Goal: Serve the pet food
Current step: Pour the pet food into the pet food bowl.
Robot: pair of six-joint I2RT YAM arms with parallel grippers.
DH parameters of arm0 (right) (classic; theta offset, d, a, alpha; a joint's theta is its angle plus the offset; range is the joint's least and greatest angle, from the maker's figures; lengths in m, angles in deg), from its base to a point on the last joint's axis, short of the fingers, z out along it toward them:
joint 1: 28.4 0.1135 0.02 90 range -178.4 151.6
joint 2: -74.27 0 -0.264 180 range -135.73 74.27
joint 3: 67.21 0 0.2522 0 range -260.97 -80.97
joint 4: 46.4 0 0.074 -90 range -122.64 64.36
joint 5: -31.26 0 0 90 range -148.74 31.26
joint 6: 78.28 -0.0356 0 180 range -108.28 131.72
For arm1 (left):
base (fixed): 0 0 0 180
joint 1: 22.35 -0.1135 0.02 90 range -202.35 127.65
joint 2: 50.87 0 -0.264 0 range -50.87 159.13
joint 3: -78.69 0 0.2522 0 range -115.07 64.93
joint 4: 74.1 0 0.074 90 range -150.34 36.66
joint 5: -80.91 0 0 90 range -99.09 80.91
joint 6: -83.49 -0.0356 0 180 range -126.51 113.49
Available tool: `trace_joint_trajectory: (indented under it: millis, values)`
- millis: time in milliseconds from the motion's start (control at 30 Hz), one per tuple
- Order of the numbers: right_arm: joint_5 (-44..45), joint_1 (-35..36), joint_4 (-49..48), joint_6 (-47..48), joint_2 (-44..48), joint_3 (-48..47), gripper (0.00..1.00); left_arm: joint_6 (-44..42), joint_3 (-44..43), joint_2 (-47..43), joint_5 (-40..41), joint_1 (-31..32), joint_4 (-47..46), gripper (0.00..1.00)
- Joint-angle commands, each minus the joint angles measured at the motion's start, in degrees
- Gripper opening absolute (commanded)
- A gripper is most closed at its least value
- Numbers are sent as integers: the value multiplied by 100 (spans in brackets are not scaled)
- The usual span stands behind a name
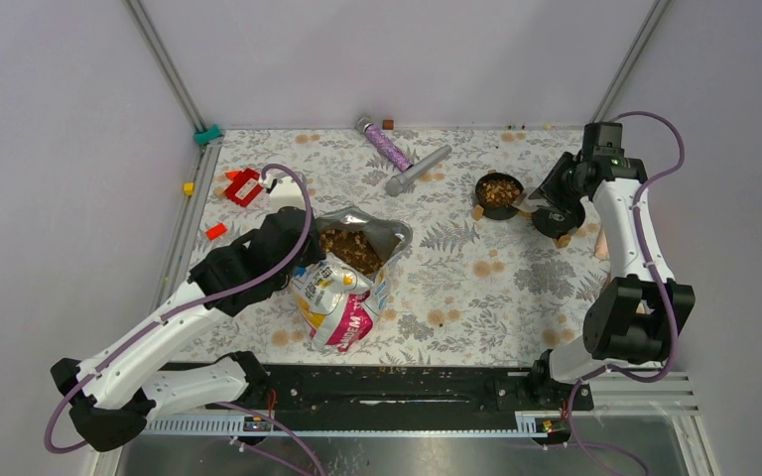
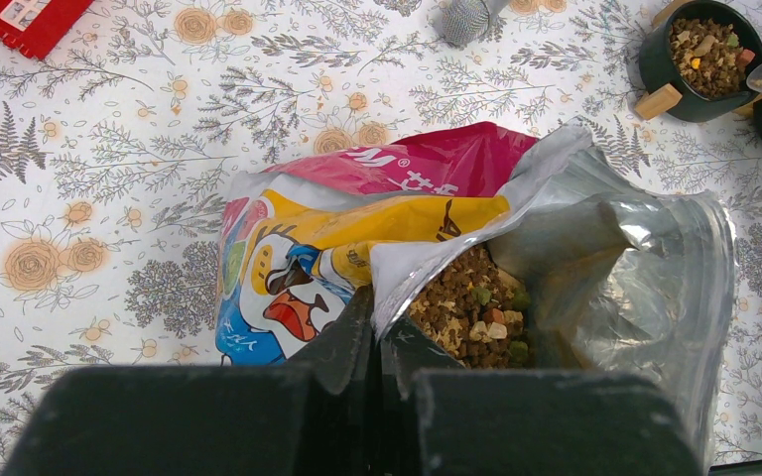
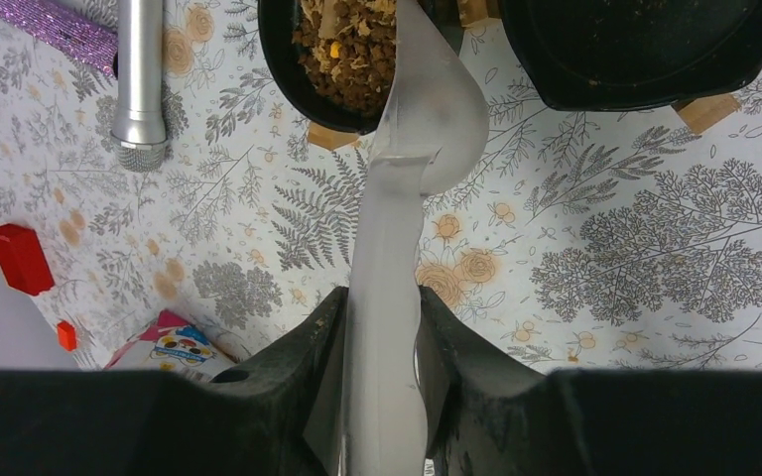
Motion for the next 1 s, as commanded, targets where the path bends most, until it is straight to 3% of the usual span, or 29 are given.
trace_joint_trajectory:
  millis: [0, 333, 567, 800, 967]
  values:
    - [70, 125, -45, 292, 64, -200, 0, 28, -103, -253, -98, 37, -598, 0]
    - [1019, 498, -183, 637, 634, -101, 0, 4, -97, -324, -71, 34, -599, 0]
    - [815, 498, 303, 520, 1071, -332, 0, -120, -91, -302, -61, 29, -644, 0]
    - [-204, 498, 502, -85, 1870, -83, 0, -97, -83, -334, -100, 39, -652, 0]
    - [-1641, 498, -306, -823, 2513, 567, 0, -89, -76, -310, -153, 42, -656, 0]
